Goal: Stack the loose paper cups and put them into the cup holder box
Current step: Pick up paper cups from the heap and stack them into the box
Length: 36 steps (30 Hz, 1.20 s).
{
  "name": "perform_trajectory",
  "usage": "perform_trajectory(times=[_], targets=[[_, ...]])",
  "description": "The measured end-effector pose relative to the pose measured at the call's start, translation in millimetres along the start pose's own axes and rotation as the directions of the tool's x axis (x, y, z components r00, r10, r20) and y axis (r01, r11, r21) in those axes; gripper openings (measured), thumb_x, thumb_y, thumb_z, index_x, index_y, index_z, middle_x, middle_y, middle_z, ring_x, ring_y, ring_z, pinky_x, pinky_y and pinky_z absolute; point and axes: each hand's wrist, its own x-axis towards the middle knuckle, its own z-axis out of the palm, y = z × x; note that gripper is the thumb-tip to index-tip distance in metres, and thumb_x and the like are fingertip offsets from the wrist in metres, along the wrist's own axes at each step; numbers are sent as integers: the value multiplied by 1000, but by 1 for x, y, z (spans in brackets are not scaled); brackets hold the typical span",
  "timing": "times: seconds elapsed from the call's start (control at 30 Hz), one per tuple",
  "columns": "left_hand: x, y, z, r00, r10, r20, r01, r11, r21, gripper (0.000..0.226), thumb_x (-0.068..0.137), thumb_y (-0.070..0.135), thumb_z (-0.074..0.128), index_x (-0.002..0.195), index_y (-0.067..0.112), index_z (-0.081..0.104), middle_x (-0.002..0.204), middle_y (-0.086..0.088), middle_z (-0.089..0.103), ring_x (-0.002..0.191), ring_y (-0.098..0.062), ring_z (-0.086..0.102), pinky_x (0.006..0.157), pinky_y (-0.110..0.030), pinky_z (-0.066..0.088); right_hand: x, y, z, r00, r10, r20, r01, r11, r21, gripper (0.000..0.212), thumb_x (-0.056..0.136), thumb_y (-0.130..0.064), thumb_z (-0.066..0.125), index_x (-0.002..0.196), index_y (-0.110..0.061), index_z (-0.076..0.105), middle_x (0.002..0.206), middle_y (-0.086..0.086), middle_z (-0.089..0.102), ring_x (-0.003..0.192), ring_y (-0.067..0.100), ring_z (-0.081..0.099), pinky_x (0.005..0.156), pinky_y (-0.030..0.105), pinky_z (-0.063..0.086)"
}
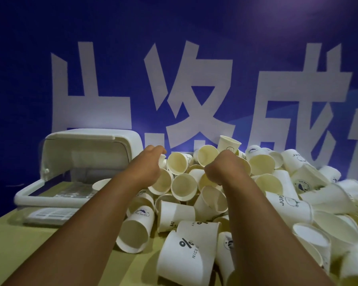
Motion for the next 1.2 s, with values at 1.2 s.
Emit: perform_trajectory(times=[1.2], targets=[[-109,-82,-69,926,-84,-367,95,995,12,12,104,19,53,94,23,59,101,4,54,90,-16,53,76,-27,45,-73,-83,76,804,-544,-241,593,764,256,14,96,-22,62,105,-19,73,97,-2,70,78,9,58,66,14,42]])
